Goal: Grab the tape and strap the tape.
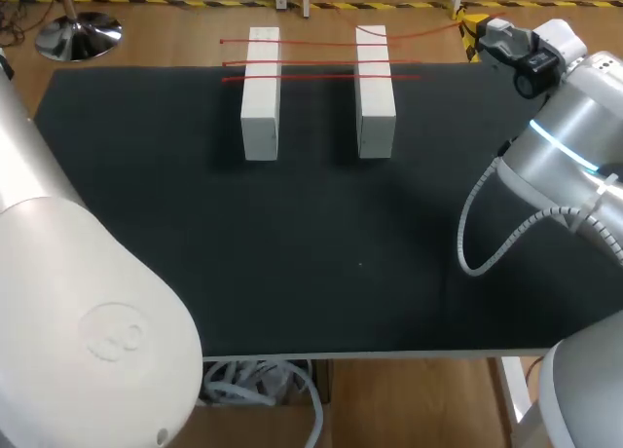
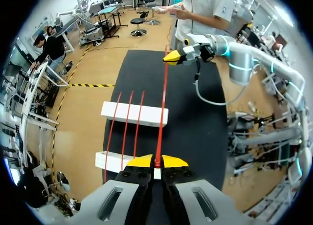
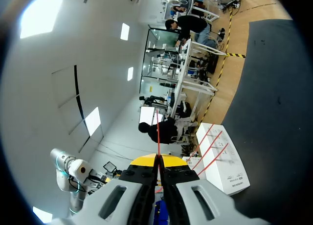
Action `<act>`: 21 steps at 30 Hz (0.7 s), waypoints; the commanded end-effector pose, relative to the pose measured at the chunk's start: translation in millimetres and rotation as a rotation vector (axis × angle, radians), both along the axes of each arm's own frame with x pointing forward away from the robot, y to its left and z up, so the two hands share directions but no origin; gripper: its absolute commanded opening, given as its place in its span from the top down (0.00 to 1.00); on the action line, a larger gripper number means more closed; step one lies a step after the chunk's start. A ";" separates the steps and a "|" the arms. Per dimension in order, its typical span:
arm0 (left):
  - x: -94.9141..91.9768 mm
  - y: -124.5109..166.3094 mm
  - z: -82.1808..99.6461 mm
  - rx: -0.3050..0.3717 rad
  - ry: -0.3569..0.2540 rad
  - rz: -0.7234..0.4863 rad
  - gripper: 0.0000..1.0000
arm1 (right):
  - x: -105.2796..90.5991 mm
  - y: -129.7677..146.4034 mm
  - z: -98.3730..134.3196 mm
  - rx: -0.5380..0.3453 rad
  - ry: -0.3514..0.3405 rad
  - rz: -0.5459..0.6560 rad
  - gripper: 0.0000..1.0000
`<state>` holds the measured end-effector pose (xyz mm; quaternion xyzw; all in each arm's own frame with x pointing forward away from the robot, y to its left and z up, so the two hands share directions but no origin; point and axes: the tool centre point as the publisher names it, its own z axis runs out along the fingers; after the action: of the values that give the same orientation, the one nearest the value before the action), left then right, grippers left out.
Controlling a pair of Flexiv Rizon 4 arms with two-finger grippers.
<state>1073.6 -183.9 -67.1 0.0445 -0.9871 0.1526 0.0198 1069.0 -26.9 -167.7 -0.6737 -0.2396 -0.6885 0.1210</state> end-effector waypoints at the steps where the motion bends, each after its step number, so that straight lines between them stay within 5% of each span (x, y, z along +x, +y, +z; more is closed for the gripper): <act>1: 1.4 -11.4 7.5 0.093 0.006 -0.017 1.00 | -0.1 -0.5 -0.4 0.000 0.000 0.001 1.00; 5: 2.0 -13.8 9.6 0.138 0.025 -0.010 1.00 | -0.1 -0.5 -0.4 0.000 0.000 0.001 1.00; 21: 2.9 -15.1 11.2 0.121 0.034 -0.006 1.00 | -0.1 -0.5 -0.4 0.000 0.000 0.001 1.00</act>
<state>1074.5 -197.3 -57.7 0.0460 -0.9937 0.0966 0.0320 1069.1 -26.9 -167.9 -0.6737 -0.2397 -0.6885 0.1211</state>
